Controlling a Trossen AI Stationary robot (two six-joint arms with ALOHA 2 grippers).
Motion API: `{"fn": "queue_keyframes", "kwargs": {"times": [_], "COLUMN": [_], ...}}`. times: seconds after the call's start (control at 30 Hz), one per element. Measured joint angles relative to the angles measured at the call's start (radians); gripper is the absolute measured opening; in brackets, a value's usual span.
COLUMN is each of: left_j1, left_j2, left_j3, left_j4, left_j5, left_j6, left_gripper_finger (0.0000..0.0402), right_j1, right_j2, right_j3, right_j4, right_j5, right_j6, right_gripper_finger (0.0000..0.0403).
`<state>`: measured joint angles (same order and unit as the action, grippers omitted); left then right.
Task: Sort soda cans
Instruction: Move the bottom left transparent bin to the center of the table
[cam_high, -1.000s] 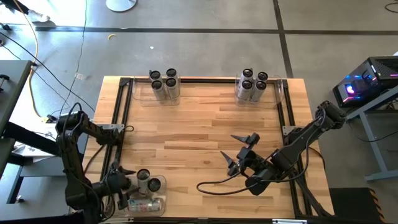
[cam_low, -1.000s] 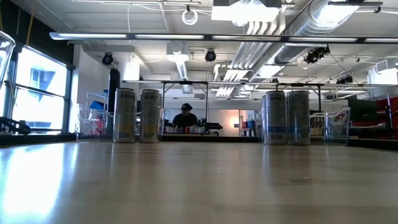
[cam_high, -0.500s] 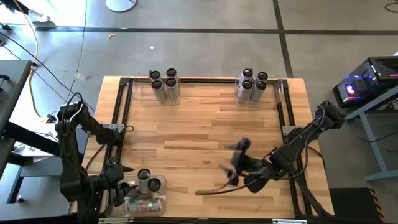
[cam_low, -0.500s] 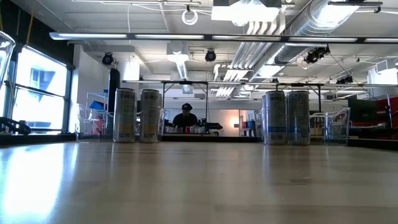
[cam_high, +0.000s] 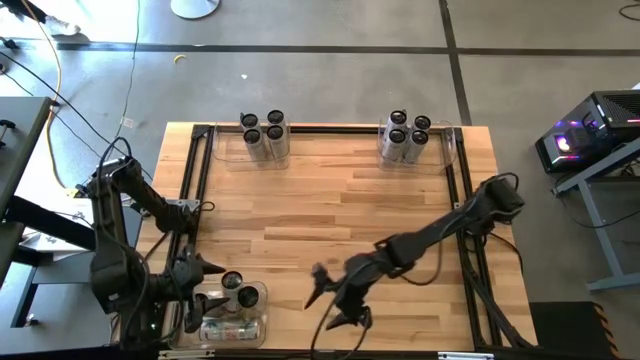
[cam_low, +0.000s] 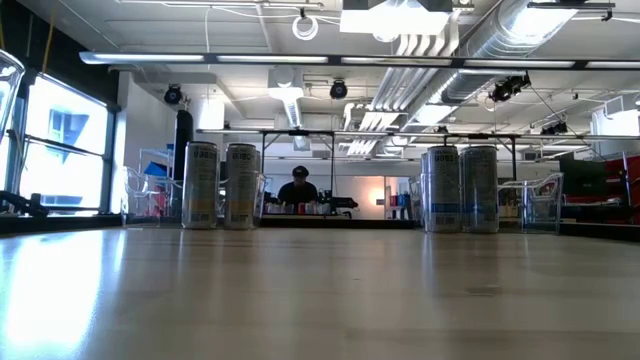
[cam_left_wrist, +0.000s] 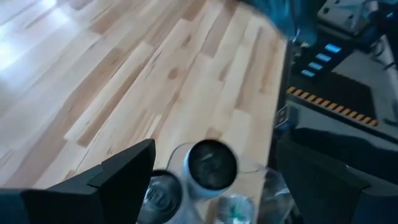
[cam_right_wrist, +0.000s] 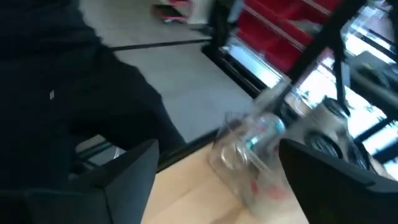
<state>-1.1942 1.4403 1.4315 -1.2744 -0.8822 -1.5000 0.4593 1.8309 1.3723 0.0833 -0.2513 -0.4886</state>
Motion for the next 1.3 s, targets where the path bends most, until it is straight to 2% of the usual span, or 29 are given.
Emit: {"fn": "queue_keyframes", "kwargs": {"times": [0.1, 0.27, 0.43, 0.63, 0.73, 0.9, 1.13, 1.3], "left_j1": [0.012, 0.017, 0.017, 0.025, 0.026, 0.027, 0.027, 0.027], "left_j2": [0.000, -0.001, 0.000, 0.000, 0.000, 0.000, 0.000, 0.000], "left_j3": [0.060, 0.137, 0.144, 0.144, 0.144, 0.144, 0.144, 0.144], "left_j4": [-0.006, -0.035, -0.075, -0.128, -0.144, -0.159, -0.159, -0.158], "left_j5": [0.013, 0.045, 0.055, 0.049, 0.055, 0.062, 0.065, 0.065], "left_j6": [0.028, -0.008, -0.046, -0.044, -0.043, -0.029, 0.022, 0.031], "left_gripper_finger": [0.0328, 0.0328, 0.0328, 0.0328, 0.0328, 0.0328, 0.0328, 0.0328], "right_j1": [-0.019, -0.029, -0.035, -0.054, -0.059, -0.060, -0.062, -0.062], "right_j2": [0.104, 0.289, 0.461, 0.626, 0.685, 0.713, 0.715, 0.715], "right_j3": [0.136, 0.422, 0.678, 0.883, 0.929, 0.942, 0.942, 0.942], "right_j4": [-0.067, -0.252, -0.375, -0.497, -0.500, -0.473, -0.498, -0.519], "right_j5": [-0.053, -0.054, -0.055, -0.040, -0.032, 0.078, 0.079, 0.082], "right_j6": [-0.110, -0.249, -0.256, -0.238, -0.222, -0.227, -0.216, -0.200], "right_gripper_finger": [0.0305, 0.0267, 0.0224, 0.0183, 0.0178, 0.0177, 0.0172, 0.0137]}}
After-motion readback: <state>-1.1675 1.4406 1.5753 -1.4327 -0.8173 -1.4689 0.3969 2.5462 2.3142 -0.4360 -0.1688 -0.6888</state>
